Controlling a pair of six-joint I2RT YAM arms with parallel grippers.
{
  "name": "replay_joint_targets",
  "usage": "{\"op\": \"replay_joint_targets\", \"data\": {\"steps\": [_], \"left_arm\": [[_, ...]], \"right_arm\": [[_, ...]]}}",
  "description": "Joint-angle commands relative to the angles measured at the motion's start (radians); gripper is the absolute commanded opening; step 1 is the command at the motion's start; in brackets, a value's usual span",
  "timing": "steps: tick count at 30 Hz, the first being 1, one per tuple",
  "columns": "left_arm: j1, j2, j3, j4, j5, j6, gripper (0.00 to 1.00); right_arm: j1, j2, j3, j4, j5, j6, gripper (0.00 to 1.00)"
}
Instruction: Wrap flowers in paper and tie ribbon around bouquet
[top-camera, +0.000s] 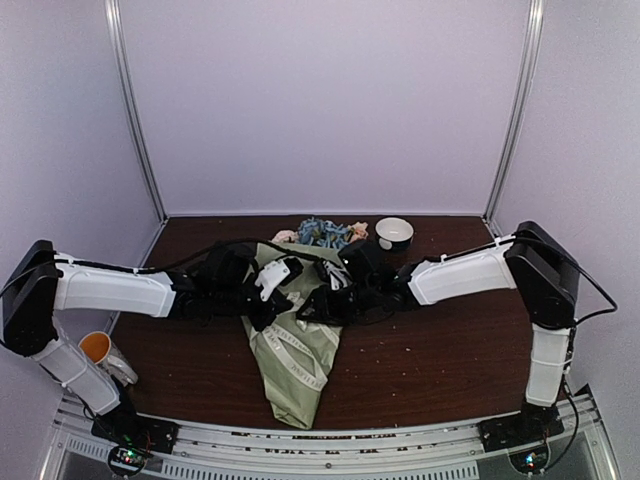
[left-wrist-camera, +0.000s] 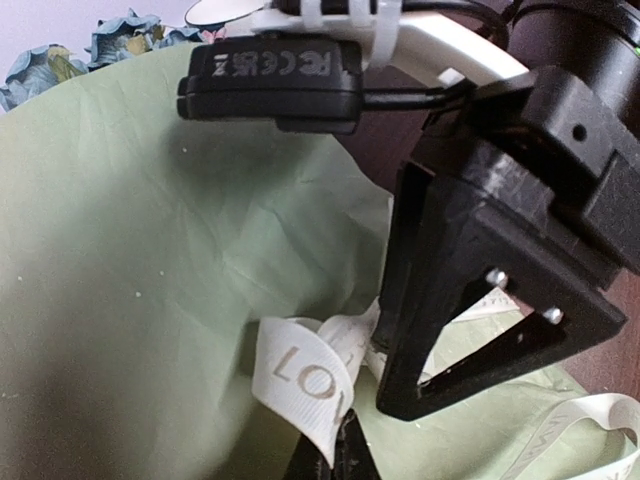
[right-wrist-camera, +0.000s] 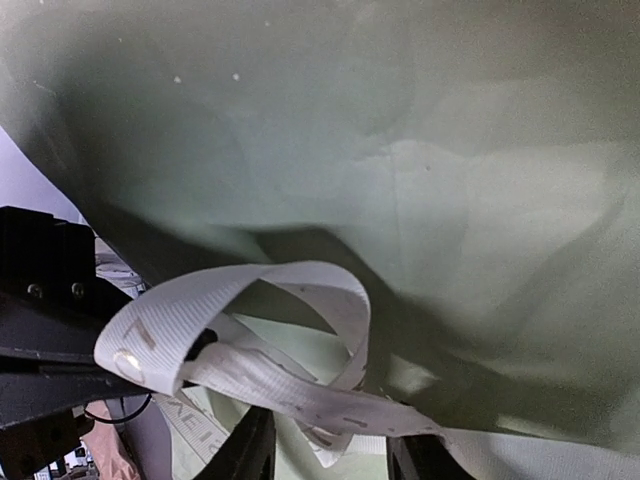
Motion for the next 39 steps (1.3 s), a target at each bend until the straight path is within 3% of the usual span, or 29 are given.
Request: {"op": "replay_joint_targets", "data": {"steps": [1, 7, 14, 25, 28, 29, 31, 33, 36, 39], "left_arm": [[0.008, 0.008, 0.010, 0.043, 0.012, -0.001, 0.00], [0.009, 0.019, 0.012, 0.047, 0.002, 0.002, 0.00], [0.021, 0.026, 0.021, 0.029, -0.028, -0.002, 0.00], [0.044, 0.019, 0.027, -0.008, -0.074, 0.013, 0.00], [0.044, 0.013, 0.034, -0.030, -0.044, 0.025, 0.00], [0.044, 0.005, 0.041, -0.043, -0.024, 0.026, 0.08], [0.044, -0.031, 0.076, -0.115, 0.022, 0.032, 0.46], [0.044, -0.084, 0.109, -0.179, 0.038, 0.030, 0.66], [0.044, -0.162, 0.133, -0.256, 0.039, 0.019, 0.75], [0.044, -0.197, 0.135, -0.345, 0.053, -0.033, 0.69]], "right_arm": [[-0.004, 0.037, 0.063, -0.027, -0.009, 0.001, 0.38], [-0.003, 0.063, 0.095, -0.058, -0.017, 0.007, 0.35], [-0.004, 0.039, 0.076, -0.069, -0.073, -0.020, 0.00], [0.002, -0.159, -0.054, -0.299, -0.366, -0.316, 0.00], [0.000, -0.183, -0.073, -0.363, -0.386, -0.371, 0.00], [-0.002, -0.183, -0.075, -0.368, -0.375, -0.378, 0.00], [-0.010, -0.166, -0.071, -0.362, -0.366, -0.376, 0.00], [-0.020, -0.151, -0.061, -0.356, -0.360, -0.373, 0.00], [-0.030, -0.147, -0.052, -0.363, -0.341, -0.383, 0.00], [-0.038, -0.150, -0.066, -0.357, -0.338, -0.385, 0.00]]}}
